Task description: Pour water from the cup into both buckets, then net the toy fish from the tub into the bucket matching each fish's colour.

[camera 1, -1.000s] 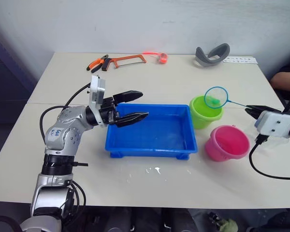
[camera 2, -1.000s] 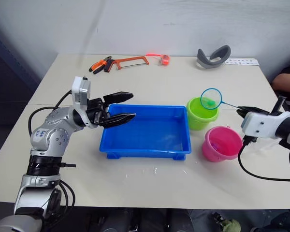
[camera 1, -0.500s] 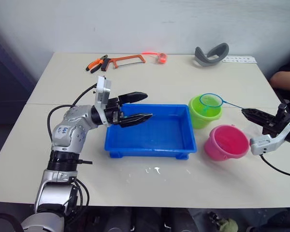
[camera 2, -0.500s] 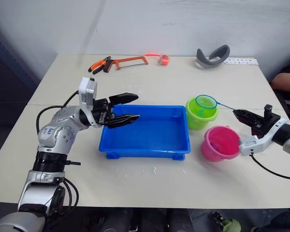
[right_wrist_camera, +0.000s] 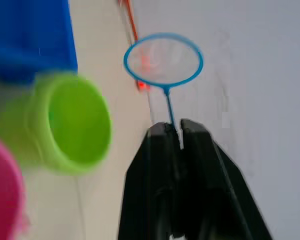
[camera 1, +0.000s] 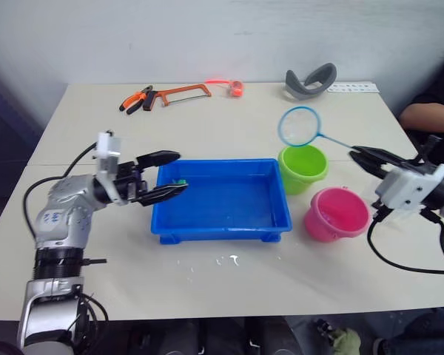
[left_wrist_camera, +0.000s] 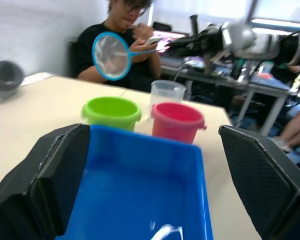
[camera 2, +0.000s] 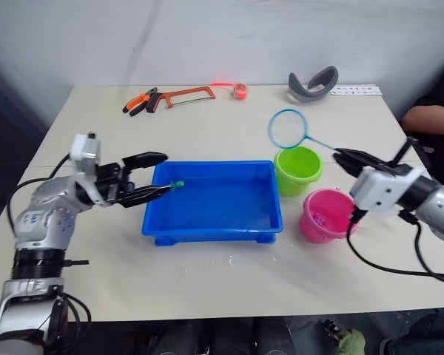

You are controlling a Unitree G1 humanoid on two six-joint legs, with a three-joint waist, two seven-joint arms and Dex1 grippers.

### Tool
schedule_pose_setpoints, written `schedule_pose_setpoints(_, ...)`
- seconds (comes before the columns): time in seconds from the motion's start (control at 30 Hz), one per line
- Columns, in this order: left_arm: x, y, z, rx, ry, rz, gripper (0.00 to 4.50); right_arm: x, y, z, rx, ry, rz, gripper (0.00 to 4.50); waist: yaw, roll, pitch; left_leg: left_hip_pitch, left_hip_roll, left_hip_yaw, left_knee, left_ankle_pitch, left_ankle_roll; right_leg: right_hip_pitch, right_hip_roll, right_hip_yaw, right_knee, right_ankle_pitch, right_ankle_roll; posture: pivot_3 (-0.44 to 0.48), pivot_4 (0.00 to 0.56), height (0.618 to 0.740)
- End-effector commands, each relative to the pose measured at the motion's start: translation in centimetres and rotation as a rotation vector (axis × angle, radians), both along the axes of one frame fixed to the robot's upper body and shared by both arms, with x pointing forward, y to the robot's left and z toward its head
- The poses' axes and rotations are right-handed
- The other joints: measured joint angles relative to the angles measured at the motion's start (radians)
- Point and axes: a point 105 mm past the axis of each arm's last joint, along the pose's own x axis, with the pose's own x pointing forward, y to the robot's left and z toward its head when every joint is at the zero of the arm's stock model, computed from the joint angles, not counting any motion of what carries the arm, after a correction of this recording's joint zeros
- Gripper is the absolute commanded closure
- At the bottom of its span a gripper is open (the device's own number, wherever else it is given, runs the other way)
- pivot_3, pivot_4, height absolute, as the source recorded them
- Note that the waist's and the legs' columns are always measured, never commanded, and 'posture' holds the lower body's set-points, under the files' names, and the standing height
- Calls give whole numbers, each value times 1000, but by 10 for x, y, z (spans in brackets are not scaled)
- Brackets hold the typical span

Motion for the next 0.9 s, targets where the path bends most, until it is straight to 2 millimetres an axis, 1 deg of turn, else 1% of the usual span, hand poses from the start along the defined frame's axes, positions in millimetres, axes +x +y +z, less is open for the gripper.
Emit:
schedule_pose_setpoints(0.03,-4,32,5,-23,-65,133,21,-7,42,-3,95,270,137,4500,2,0,0,0,0,0,0,0,0,0,-1,0,0,0,-1,0,150,740)
schedule_pose_setpoints(0.1,-5,41,2,-17,-78,183,21,-8,58,-10,82,346,177,4500,5,0,0,1,0,0,0,0,1,0,-3,0,0,1,-1,0,150,740)
schedule_pose_setpoints(0.17,-7,52,-2,-14,-93,256,21,-4,74,-20,77,436,184,4500,6,0,0,1,-2,-1,0,-1,2,0,-7,-3,-4,0,-1,0,150,740)
schedule_pose_setpoints(0.23,-9,63,-8,-13,-87,318,21,9,82,-33,64,509,121,4500,5,0,0,-1,-4,-1,0,-2,3,0,-9,-5,-5,0,-1,0,150,740)
schedule_pose_setpoints(0.3,-13,67,-12,10,-68,332,21,16,91,-38,54,546,110,4500,6,0,0,-2,-5,-1,0,-3,4,-1,-10,-6,-4,0,-1,0,150,740)
schedule_pose_setpoints(0.33,-15,67,-13,14,-54,331,21,17,96,-41,49,561,117,4500,5,0,0,-2,-5,-1,0,-3,4,-1,-10,-6,-4,1,-1,0,150,740)
schedule_pose_setpoints(0.4,-22,67,-17,33,-22,323,21,19,104,-55,3,629,113,4500,4,0,0,-3,-6,-1,-1,-4,5,-1,-11,-7,-4,1,-1,0,150,740)
schedule_pose_setpoints(0.5,-28,67,-18,63,10,307,21,26,117,-72,-20,665,94,4500,3,-1,-1,-4,-7,-2,-1,-4,5,-2,-11,-8,-4,1,0,0,150,740)
schedule_pose_setpoints(0.67,-26,67,-17,122,3,323,21,38,128,-84,-66,677,74,4500,1,-1,-1,-4,-7,-1,-1,-3,5,-2,-11,-8,-3,1,0,0,150,740)
schedule_pose_setpoints(0.8,-23,68,-19,150,3,333,21,48,146,-86,3,736,82,4500,0,-1,-1,-4,-7,-1,-1,-3,4,-3,-10,-8,-1,1,0,0,150,740)
schedule_pose_setpoints(0.9,-21,65,-19,163,11,328,21,55,155,-94,24,770,69,4500,-2,-1,-1,-4,-7,0,-1,-3,4,-5,-10,-8,2,0,0,0,150,740)
